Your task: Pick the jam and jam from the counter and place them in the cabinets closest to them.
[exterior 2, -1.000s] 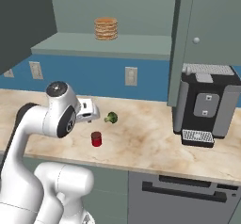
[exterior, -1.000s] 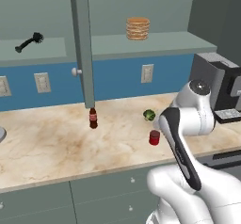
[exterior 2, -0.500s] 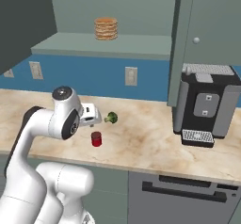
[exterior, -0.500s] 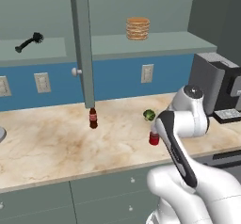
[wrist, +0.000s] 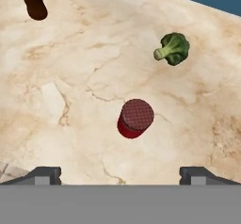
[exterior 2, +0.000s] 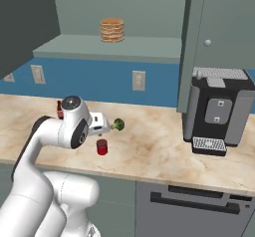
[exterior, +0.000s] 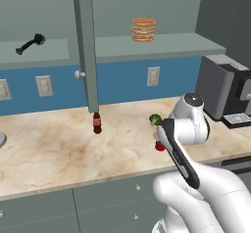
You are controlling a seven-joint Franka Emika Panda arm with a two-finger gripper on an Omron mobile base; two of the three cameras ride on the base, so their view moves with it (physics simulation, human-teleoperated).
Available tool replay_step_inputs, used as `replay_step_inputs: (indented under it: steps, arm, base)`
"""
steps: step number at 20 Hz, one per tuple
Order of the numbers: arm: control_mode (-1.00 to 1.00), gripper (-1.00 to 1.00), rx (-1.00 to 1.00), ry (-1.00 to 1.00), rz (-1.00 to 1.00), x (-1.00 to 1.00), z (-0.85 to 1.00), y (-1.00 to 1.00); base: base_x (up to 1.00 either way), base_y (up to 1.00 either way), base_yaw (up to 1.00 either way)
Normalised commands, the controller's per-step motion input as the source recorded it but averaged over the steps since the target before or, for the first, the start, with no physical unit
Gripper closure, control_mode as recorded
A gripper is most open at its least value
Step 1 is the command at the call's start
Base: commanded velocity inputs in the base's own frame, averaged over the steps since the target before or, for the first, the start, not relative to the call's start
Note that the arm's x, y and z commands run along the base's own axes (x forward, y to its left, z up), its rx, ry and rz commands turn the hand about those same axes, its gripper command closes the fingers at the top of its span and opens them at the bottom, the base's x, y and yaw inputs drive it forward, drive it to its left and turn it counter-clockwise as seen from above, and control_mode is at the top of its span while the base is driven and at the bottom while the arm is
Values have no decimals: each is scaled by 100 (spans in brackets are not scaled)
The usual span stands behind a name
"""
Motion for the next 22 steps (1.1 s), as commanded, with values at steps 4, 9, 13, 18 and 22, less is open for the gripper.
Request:
replay_step_inputs:
  steps: [4,9,13,18,22]
  arm:
    - [-100,-100,-5,0,0,24,-31,0]
    - [-100,-100,-4,1,0,24,-33,0]
    - [-100,-100,-1,0,0,25,-32,0]
    - [-100,-100,0,0,0,28,-29,0]
    - [-100,-100,0,3,0,20,-29,-2]
  base:
    - [0,0,0]
    - [0,0,0]
    - [0,0,0]
    - [0,0,0]
    - [0,0,0]
